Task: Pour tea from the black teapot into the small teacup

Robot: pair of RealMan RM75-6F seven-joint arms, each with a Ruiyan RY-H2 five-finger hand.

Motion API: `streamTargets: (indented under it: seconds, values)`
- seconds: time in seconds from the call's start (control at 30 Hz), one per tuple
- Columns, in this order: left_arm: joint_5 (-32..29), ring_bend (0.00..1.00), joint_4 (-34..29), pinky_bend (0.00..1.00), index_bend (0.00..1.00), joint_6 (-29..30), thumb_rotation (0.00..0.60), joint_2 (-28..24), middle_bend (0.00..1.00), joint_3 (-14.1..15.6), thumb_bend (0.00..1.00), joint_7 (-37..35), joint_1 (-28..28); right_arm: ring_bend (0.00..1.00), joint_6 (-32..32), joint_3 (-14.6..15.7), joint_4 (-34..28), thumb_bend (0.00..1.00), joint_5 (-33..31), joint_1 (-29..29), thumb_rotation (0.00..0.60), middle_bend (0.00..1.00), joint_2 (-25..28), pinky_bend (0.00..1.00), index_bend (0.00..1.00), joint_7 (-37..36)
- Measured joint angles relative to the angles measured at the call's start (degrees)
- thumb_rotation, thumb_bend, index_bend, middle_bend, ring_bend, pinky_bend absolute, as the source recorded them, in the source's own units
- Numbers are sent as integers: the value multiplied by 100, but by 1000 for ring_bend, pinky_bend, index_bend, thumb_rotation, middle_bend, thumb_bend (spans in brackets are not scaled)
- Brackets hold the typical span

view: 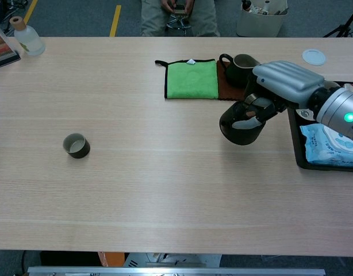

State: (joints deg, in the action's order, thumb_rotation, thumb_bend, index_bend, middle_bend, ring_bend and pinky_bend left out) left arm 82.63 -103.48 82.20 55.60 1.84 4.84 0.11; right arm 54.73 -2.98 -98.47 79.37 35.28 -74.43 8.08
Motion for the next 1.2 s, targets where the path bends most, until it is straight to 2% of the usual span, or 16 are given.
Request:
streamTargets:
  seconds: [0.13,0.4,0.6,1.07,1.2]
  values:
    - [25,239,5,218,327,12,600,2,278,7,245,-16,3,974,99,21,-23,360,91,-41,365,1000,19,219,1000,24]
    - [59,239,23,207,327,15,600,15,278,11,245,-34,-8,978,293,15,2,392,156,-123,366,1000,21,235,1000,164]
    - [74,239,64,207,327,5,600,54,278,-5,245,-41,-35,978,409,28,50,387,223,-180,377,1000,21,235,1000,278]
    - [140,239,189,205,327,-124,600,147,278,-69,245,-25,-202,977,604,-21,3,293,231,-287,412,1000,112,235,1000,393]
    - [200,239,215,205,326,-189,600,174,278,-86,245,-49,-282,977,679,-33,-20,293,254,-330,443,1000,157,235,1000,389]
